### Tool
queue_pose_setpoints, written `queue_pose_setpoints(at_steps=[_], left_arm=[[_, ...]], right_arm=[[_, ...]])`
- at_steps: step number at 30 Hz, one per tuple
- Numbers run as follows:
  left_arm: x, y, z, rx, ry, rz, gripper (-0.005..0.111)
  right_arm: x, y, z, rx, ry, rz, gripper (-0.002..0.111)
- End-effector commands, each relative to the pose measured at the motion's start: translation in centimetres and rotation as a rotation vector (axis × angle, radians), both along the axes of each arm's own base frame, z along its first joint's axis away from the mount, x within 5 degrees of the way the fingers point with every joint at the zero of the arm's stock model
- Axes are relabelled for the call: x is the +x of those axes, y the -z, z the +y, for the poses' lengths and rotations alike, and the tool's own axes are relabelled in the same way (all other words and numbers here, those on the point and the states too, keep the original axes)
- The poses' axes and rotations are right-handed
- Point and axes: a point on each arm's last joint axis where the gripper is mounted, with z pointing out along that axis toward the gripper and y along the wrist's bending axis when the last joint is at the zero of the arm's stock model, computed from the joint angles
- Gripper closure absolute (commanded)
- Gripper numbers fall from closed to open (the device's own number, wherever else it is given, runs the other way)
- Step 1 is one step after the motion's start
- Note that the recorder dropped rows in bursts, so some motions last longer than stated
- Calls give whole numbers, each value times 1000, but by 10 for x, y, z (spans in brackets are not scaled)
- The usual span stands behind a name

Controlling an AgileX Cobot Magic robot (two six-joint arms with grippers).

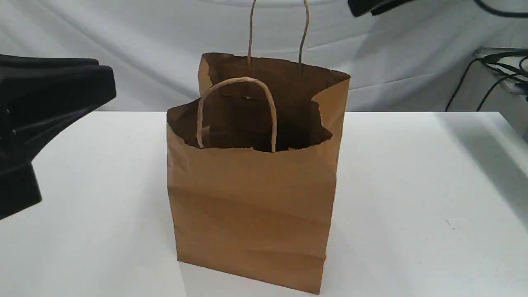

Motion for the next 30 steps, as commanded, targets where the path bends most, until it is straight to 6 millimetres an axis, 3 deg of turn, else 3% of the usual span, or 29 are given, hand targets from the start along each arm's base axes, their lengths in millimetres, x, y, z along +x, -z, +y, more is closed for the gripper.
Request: queue_pose_setpoints(at_steps=[1,7,13,17,24,30], left_arm=[[-1,0,2,-7,-14,-2,92],[2,-2,5,-15,-57,-19,92],[4,-4,7,-58,-89,-7,92],[6,-5,9,-64,-127,-20,92],[8,-5,11,-67,-155,-29,92],[8,-5,11,-68,-157,-30,92]], right_arm=[[-23,-13,-4,-6,-17,-39,108],[-76,-7,-14,-30,-54,-51,108],[-134,2,-34,87,115,-414,108],[-165,29,-47,140,209,-574,108],[-196,70,-61,143,293,-636,108],[-200,75,-62,140,289,-627,108]])
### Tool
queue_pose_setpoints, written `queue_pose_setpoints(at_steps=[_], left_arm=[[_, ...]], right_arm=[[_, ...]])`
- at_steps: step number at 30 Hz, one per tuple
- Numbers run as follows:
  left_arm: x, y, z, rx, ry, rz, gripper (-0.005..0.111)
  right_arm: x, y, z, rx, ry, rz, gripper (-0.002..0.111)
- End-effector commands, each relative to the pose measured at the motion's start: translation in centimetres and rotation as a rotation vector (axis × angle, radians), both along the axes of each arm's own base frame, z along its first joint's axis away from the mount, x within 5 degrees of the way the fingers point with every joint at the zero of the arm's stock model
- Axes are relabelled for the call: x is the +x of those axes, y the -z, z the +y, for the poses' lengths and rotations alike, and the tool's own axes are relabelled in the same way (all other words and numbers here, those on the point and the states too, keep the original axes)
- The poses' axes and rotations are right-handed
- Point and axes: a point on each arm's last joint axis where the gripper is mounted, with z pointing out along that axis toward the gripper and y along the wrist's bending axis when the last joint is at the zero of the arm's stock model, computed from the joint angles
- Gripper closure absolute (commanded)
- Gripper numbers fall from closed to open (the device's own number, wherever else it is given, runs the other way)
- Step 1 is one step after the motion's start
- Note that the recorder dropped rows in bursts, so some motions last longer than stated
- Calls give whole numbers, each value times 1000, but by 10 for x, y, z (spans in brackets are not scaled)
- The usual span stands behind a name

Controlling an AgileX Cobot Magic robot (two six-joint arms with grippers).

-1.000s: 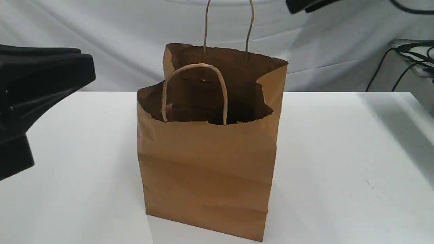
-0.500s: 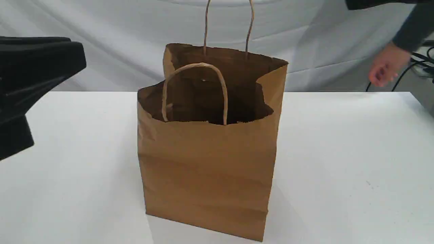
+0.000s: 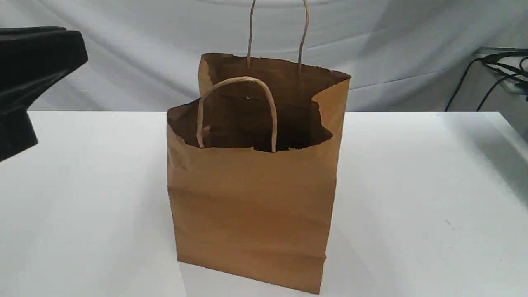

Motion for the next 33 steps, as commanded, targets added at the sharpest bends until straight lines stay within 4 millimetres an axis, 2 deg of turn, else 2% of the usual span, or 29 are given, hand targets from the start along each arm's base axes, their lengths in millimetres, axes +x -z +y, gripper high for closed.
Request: queue_pose_setpoints(at_steps=[1,23,29,33], left_arm=[[0,0,2,-16,-14,4,92],[0,0,2,-13,-14,2,92],[0,0,2,-13,-14,2,92],[0,0,2,-13,-14,2,92]], right_arm=[[-2,-1,-1,3,5,-20,108],[-4,-3,-2,-17,12,-46,108],[-33,-14,-7,69,5,-129,108],[-58,-1,-15,61,33,-178,108]])
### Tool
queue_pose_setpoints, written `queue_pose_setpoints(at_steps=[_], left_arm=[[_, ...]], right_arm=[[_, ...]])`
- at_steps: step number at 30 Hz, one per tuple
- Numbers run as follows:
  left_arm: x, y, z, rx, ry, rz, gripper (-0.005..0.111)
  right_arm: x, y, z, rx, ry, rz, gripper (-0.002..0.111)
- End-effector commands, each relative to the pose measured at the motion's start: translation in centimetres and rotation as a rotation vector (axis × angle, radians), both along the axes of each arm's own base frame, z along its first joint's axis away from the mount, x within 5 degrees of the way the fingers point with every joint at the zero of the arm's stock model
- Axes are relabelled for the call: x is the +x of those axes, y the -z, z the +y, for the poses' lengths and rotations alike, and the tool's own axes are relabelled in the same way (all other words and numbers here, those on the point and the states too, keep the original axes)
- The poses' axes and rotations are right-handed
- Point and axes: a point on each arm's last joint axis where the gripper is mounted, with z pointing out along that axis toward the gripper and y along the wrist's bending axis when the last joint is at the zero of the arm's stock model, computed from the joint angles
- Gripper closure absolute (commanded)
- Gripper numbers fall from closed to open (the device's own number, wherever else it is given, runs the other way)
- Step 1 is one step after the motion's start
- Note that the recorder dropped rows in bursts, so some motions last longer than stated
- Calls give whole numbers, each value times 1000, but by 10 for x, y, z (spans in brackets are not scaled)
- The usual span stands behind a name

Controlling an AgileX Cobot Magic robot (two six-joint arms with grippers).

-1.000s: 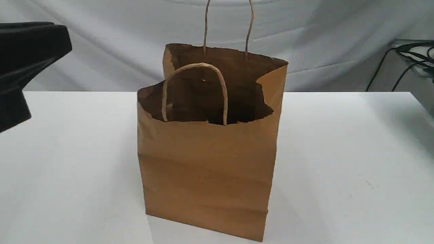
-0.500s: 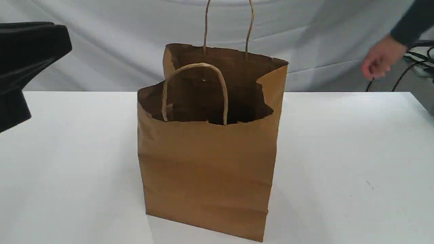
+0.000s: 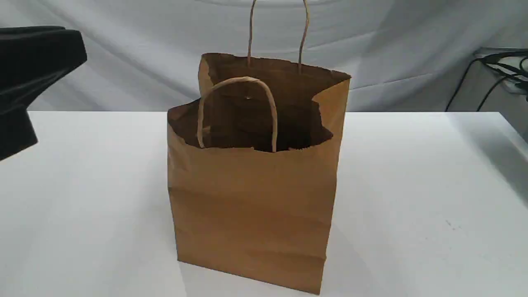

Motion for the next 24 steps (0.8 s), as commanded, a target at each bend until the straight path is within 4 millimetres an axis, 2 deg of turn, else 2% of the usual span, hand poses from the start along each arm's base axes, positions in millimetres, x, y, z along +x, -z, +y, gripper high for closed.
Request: queue_pose_setpoints(at_steps=[1,8,15,19,24], left_arm=[[0,0,2,-13,-12,2,92],[0,0,2,-10,-12,0,92],[0,0,2,-10,-12,0,92],[0,0,2,-10,-12,0,92],[0,-1,2,-11,-11,-1,92]], right_arm=[[-16,16,-7,14,39,-23,108],[-42,60,-17,95,132,-31,108],[-67,99,-23,161,192,-164,108],[-61,118,-24,197,207,-119,108],[-58,127,-25,208,220,-99,108]])
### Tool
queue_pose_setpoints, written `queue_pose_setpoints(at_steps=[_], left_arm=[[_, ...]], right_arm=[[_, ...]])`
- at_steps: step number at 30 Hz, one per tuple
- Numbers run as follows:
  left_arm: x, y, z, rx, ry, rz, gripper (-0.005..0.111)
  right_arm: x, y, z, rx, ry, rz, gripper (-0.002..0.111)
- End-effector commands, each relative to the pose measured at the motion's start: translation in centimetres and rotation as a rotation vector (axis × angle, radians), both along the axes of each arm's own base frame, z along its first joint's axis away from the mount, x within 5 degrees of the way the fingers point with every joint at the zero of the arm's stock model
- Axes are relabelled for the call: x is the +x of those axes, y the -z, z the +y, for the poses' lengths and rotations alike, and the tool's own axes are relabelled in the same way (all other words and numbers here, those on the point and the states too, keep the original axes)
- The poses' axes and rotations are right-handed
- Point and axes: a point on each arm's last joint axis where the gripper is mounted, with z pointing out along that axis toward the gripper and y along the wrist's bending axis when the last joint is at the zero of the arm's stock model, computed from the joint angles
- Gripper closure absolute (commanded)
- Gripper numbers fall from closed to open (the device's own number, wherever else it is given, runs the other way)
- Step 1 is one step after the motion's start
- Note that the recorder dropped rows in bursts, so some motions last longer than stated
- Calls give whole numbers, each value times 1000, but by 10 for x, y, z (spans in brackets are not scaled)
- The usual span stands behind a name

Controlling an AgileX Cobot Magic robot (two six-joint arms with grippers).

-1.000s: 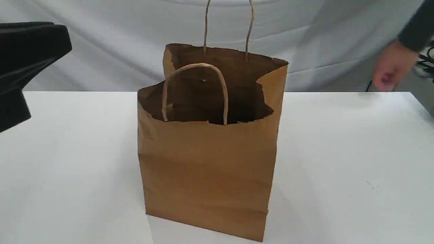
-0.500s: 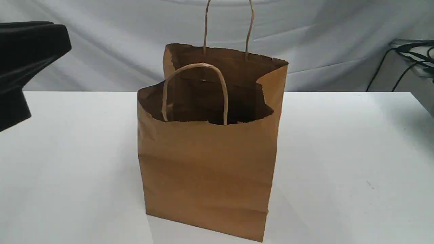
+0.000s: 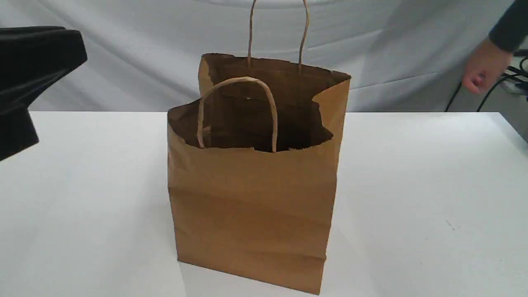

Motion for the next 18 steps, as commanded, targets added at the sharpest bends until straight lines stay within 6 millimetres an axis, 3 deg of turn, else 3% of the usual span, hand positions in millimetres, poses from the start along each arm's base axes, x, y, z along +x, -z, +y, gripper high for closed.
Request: queue_pose_setpoints(at_steps=[1,18], left_arm=[[0,0,1,-10,-10,-1,92],[0,-1,1,-9,-10,-2,92]], right_arm=[[0,2,-2,9,28,-13,108],[0,0,-4,40,47,-37,108]])
